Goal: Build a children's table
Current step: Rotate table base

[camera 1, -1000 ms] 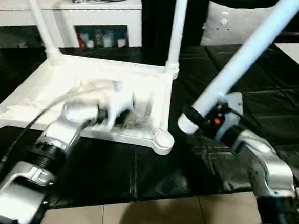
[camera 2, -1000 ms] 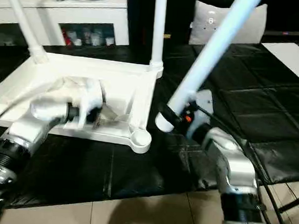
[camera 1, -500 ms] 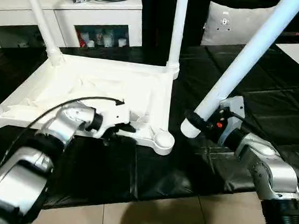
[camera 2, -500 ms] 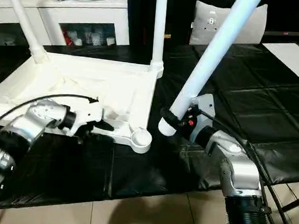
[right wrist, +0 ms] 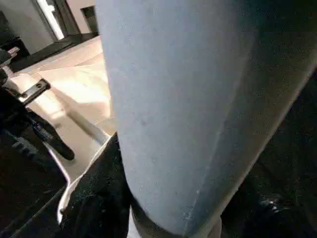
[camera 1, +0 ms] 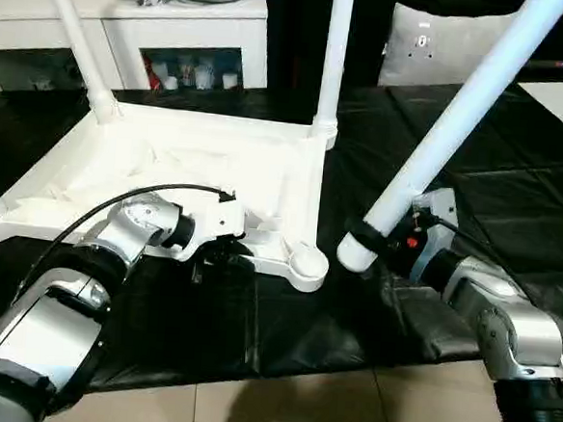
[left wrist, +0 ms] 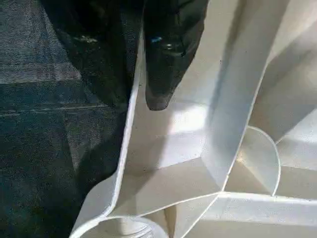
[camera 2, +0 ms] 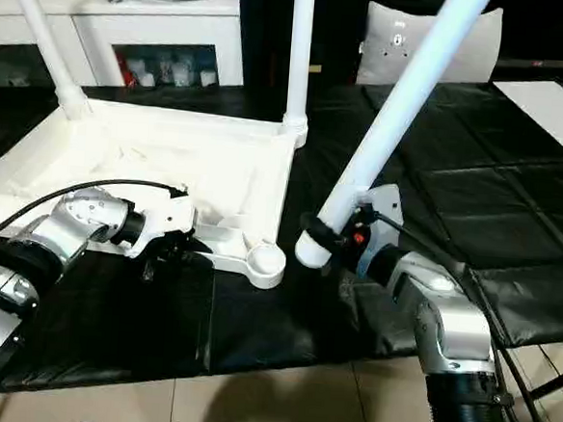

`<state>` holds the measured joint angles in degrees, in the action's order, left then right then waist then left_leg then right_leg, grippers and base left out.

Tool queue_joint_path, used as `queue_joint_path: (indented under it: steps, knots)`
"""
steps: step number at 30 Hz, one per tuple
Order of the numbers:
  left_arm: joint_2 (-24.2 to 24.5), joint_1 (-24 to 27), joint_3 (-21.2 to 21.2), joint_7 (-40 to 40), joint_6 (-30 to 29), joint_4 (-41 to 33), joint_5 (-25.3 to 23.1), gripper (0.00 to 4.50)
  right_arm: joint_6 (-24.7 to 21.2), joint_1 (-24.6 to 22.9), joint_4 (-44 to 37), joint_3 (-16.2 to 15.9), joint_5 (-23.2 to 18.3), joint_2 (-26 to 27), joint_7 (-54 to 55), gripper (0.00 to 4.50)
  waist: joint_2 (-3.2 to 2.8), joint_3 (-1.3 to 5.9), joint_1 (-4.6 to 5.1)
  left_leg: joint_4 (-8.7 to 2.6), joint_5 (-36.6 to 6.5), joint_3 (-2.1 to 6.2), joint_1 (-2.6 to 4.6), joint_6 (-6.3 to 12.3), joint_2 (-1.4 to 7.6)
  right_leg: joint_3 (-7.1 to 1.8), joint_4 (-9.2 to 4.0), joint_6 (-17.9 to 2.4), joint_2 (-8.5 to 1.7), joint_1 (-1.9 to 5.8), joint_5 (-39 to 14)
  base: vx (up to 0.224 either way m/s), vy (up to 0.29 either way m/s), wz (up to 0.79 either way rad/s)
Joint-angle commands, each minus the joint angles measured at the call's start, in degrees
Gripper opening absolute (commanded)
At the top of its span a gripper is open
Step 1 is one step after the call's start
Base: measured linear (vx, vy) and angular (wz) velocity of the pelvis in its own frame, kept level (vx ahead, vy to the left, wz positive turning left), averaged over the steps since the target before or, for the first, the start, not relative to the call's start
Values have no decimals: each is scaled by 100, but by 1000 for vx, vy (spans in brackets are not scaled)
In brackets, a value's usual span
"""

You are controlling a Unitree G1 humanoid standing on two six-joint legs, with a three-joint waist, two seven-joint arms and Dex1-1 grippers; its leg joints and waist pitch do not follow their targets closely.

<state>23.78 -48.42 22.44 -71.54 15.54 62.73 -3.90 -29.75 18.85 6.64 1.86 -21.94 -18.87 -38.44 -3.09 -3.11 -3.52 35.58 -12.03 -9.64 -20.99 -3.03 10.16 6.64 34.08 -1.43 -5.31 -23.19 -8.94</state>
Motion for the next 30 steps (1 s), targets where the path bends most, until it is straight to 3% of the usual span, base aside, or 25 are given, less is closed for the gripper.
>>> queue_joint_path:
  steps: [1,5,6,9,13,18,22,24,27,30]
  knots:
    - [-41,-112,-127,52,-147,108,48,39,-45,34,-176,85,-75,52,71,189,85,425,-37,-448,-805,83,19,224,257,-320,-460,-870,-431,369,-2026,0,0,0]
    - [-114,-84,-187,128,-568,270,-23,17,472,131,-100,39,172,110,188,189,56,430,-20,-448,-744,88,12,204,264,-324,-426,-954,-428,366,-1767,0,0,0]
    - [-142,-82,-234,179,-712,307,-8,11,426,136,-140,20,172,101,200,189,74,426,-8,-450,-745,84,6,209,257,-322,-426,-966,-421,373,-1736,0,0,0]
    - [-247,-41,-355,420,-1054,294,81,0,503,162,-253,-38,209,64,151,189,56,418,6,-444,-755,83,-1,251,240,-318,-448,-957,-424,393,-1866,0,0,0]
    - [-596,87,-654,1027,-1993,136,349,0,676,332,-163,32,317,29,285,189,81,407,37,-433,-814,71,10,285,226,-304,-474,-961,-408,389,-2090,0,0,0]
    - [-835,442,-620,1165,-2688,-596,281,0,617,438,-37,-63,419,-70,220,189,92,407,74,-425,-755,68,7,405,227,-305,-499,-947,-390,373,-2102,0,0,0]
    - [-848,695,-553,1084,-2359,-1013,191,0,669,448,74,-182,566,-135,205,189,107,410,77,-421,-768,58,9,455,215,-300,-517,-877,-378,366,-2218,0,0,0]
    - [-677,980,-275,1002,-1874,-1431,-55,0,566,522,145,-201,511,-161,130,189,76,415,89,-446,-838,91,-4,440,250,-303,-512,-800,-385,364,-2252,0,0,0]
    - [-513,1156,-160,1040,-1915,-1818,-191,0,279,641,215,-164,421,-191,90,189,41,414,104,-462,-931,98,13,376,262,-311,-484,-829,-378,359,-2169,0,0,0]
    - [-496,1244,-282,947,-1872,-2044,-53,0,191,713,305,-230,380,-274,-149,189,45,412,111,-451,-958,83,15,364,258,-317,-493,-896,-385,352,-2116,0,0,0]
